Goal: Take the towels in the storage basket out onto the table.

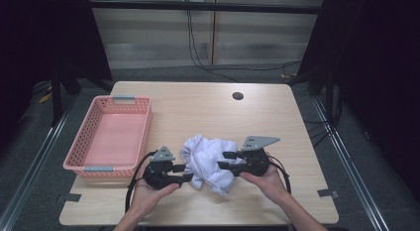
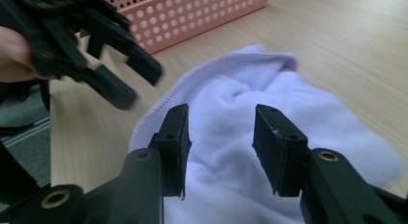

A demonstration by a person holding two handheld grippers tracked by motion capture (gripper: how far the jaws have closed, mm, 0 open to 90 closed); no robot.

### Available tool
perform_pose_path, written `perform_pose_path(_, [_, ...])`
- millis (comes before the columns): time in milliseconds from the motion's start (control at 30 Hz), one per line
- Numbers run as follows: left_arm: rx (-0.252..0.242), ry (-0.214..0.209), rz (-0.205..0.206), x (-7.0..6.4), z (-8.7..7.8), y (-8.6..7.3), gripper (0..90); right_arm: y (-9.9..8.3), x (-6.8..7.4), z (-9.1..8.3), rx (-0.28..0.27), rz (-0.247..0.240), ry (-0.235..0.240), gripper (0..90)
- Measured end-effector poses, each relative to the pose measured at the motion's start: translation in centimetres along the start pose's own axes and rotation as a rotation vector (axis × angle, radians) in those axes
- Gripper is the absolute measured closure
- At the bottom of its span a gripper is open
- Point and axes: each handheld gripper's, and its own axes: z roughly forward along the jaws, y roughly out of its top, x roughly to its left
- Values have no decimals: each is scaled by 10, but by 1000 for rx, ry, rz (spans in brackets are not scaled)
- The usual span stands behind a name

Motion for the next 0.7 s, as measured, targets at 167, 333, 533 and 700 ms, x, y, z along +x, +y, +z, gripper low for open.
perform_pose_path(167, [20,5,47,-5,25,0,445,3,1,28,37,-18,19,439])
perform_pose_path(333, [46,-28,73,-7,42,0,636,4,3,48,49,-39,22,310])
perform_pose_path(533, [38,-55,86,-8,41,0,779,2,1,52,56,-26,16,399])
perform_pose_path(700, [28,-76,91,-12,38,1,805,-1,-2,52,65,-17,-15,734])
